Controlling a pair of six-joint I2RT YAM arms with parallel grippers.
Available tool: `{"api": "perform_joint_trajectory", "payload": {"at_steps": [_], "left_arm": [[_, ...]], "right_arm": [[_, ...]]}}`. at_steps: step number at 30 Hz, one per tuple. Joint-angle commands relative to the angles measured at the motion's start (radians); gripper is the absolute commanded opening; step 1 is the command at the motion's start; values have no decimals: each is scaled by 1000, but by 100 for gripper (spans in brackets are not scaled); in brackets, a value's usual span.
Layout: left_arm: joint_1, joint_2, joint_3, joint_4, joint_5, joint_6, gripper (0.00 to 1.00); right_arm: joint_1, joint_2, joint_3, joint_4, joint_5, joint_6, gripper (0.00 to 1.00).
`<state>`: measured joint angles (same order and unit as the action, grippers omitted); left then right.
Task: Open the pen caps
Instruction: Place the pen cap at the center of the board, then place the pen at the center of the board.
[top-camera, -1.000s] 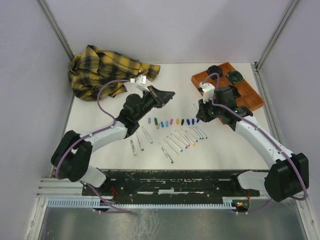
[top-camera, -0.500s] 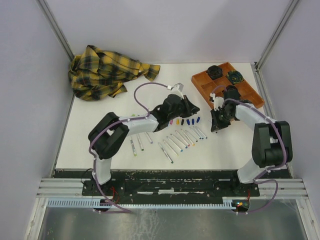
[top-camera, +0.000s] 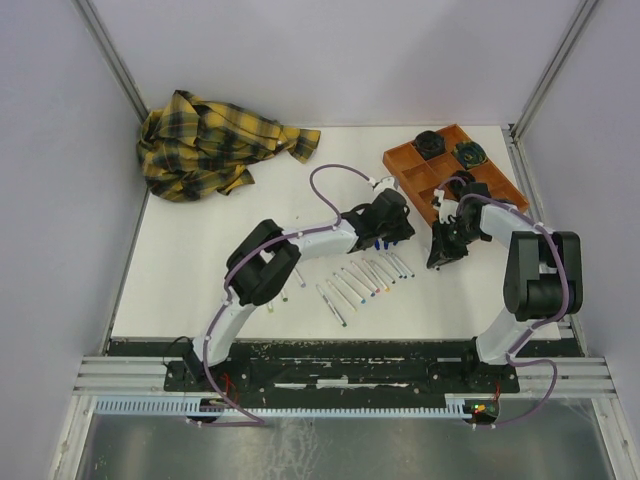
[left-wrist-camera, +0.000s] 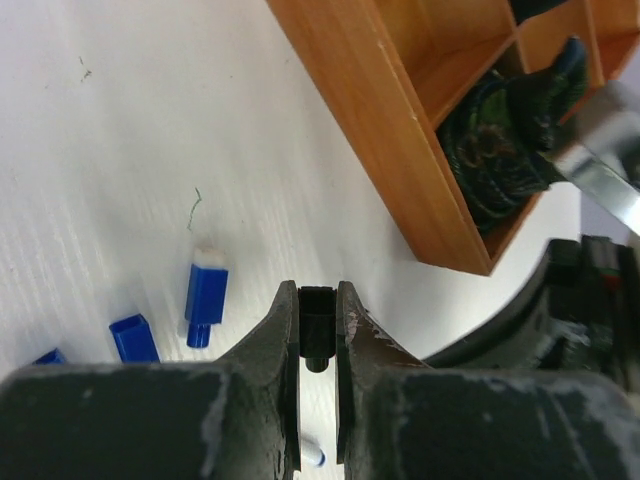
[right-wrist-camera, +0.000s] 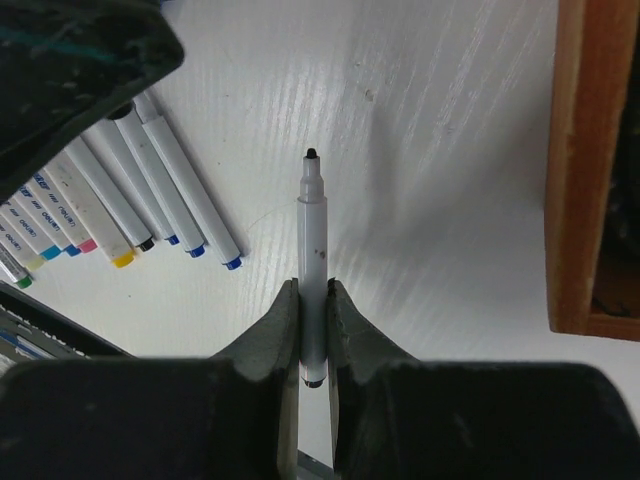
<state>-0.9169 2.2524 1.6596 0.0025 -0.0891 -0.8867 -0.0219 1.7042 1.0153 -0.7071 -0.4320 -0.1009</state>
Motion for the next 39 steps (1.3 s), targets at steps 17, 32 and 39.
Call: {"api": "perform_joint_trajectory", "payload": {"at_steps": [17, 32, 39], "left_arm": [[-14, 180, 263, -200, -65, -34, 23], [-13, 185, 294, -209, -69, -44, 33], [-14, 184, 307, -210, -59, -38, 34]], "right_arm": [[-9, 53, 29, 7, -36, 16, 13], [-9, 81, 38, -4, -34, 18, 22], [-10, 88, 40, -7, -24, 21, 25]]}}
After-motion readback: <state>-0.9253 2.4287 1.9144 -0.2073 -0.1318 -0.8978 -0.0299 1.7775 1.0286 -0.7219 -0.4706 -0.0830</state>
